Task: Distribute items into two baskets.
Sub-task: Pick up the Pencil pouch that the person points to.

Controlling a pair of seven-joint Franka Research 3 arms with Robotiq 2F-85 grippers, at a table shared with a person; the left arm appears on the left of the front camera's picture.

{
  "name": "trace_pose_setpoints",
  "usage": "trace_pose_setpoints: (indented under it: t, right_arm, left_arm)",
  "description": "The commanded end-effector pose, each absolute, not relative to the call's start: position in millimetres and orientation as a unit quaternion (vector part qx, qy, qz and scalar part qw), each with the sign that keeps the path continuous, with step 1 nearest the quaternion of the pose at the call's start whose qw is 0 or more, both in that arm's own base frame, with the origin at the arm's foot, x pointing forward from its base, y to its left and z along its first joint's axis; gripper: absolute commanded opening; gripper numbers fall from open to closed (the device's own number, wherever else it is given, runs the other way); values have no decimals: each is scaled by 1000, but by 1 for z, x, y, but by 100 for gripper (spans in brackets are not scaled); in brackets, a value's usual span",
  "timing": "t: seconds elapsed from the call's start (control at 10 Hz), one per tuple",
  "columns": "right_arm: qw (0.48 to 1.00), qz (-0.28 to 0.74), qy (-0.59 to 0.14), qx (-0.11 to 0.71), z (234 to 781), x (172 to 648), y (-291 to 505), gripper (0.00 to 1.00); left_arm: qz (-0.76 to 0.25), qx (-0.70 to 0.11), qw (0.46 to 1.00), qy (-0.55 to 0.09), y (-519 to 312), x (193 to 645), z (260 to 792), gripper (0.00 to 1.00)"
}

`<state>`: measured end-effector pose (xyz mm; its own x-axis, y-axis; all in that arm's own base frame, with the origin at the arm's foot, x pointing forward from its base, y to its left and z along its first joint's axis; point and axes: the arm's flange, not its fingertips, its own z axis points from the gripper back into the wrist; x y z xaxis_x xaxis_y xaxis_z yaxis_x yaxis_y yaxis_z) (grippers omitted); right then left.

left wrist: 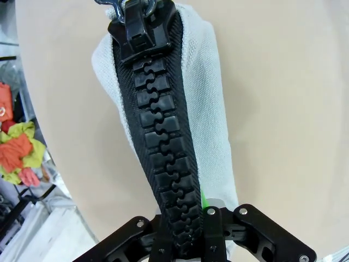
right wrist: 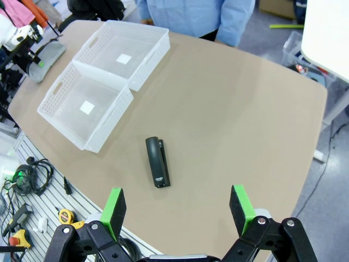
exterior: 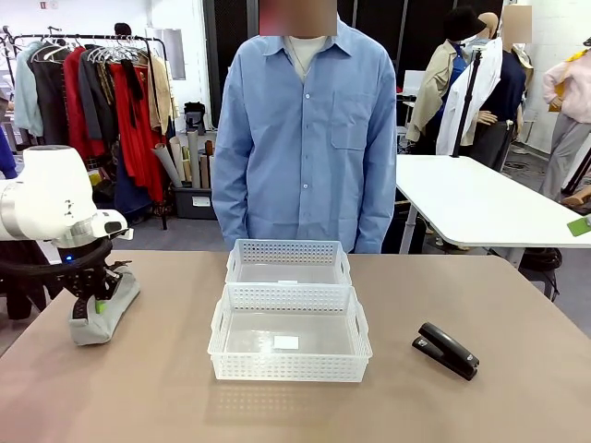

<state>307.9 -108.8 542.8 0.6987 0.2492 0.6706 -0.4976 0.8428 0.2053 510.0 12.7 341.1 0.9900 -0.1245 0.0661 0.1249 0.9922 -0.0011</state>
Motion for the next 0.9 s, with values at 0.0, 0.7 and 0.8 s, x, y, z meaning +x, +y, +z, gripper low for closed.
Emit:
trace_pose_setpoints:
  t: [0.0,0.7,0.8]
  right_arm:
    - [901,207,-330,192,544,308,-108,100]
    - [901,207,-330,192,544,308,-108,100]
    - [901,207,-330,192,544,308,-108,100]
  left_arm:
    - [-65,-7,997,-34,19,512,340,0]
    - [-261,-38,961,-80,42,504,470,0]
    - [-309,-45,947,-76,45,502,496,0]
